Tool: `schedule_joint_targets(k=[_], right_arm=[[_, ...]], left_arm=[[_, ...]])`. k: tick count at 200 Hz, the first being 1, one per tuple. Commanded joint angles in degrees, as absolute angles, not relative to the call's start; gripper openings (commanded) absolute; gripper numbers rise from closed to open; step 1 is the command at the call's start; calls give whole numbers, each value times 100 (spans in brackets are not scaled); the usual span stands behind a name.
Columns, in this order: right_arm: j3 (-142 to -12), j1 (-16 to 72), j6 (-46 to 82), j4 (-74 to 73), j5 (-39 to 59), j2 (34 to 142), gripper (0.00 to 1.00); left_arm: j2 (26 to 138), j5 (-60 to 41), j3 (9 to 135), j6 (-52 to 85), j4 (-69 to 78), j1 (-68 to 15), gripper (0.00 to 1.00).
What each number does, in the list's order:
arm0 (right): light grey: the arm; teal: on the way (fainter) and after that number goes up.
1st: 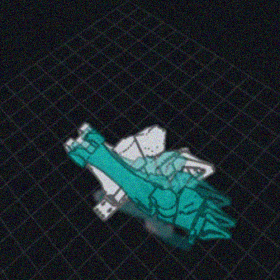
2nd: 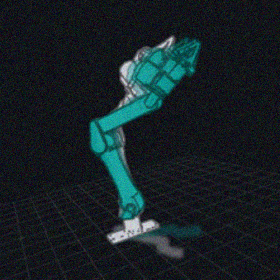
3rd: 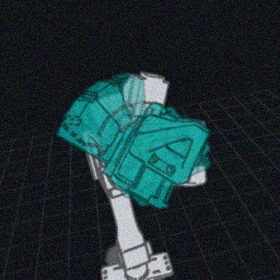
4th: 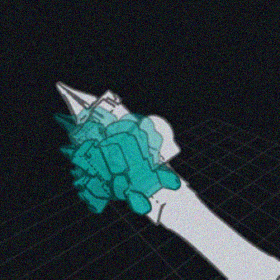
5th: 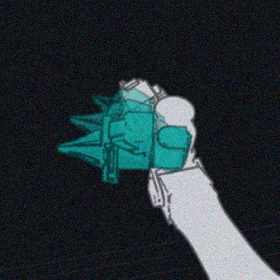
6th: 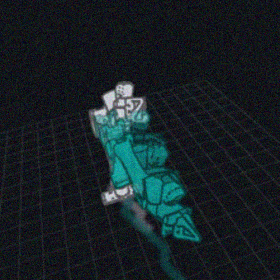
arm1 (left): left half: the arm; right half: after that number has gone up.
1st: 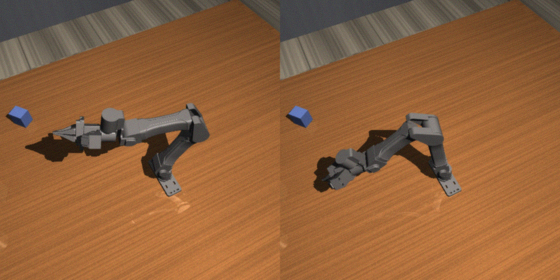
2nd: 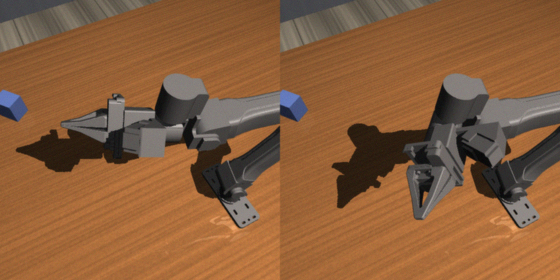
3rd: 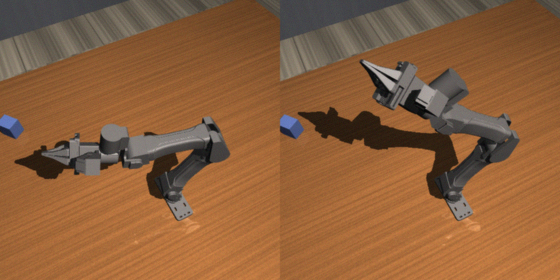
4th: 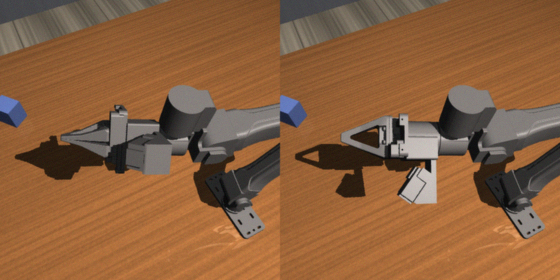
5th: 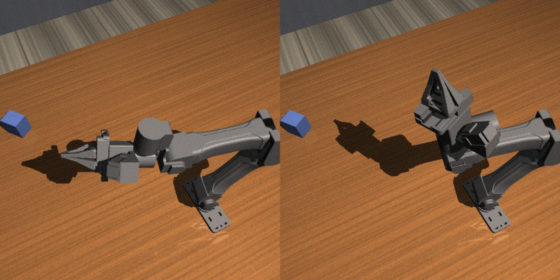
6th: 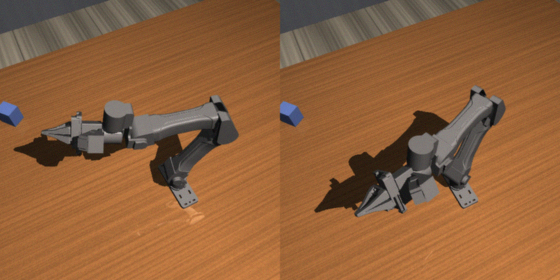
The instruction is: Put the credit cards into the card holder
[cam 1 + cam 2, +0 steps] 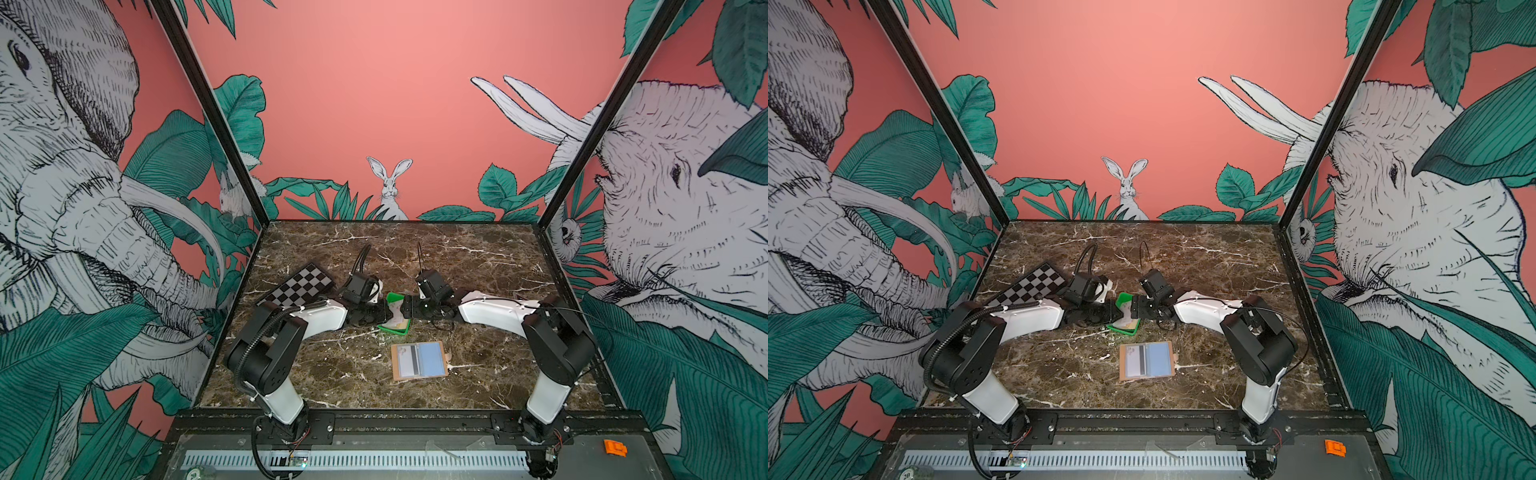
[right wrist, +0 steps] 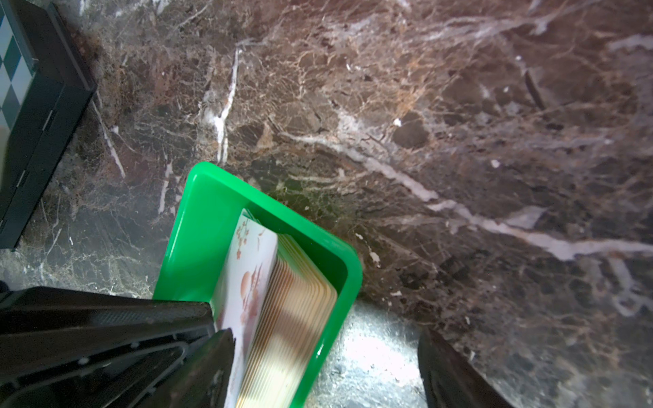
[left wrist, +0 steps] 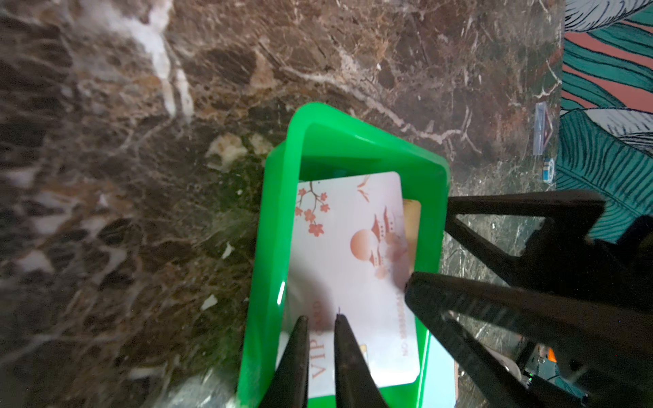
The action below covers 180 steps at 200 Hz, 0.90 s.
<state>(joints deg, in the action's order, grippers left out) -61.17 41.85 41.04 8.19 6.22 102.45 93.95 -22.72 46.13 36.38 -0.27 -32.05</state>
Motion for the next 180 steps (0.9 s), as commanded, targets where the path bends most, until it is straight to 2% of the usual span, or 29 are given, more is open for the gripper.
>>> schedule_joint_targets(k=[1, 54, 180], right_arm=[[-6220, 4222, 4142, 891, 663, 10385, 80], [-6240, 4349, 4161, 975, 648, 10437, 80], [-6042, 4429, 4163, 1166, 402, 10117, 80]], left_arm=[[8896, -2180, 4623, 3634, -207, -3168, 17], [8711, -2081, 4873, 3445, -580, -3173, 19], [9555, -2428, 4844, 3505, -241, -3190, 19]])
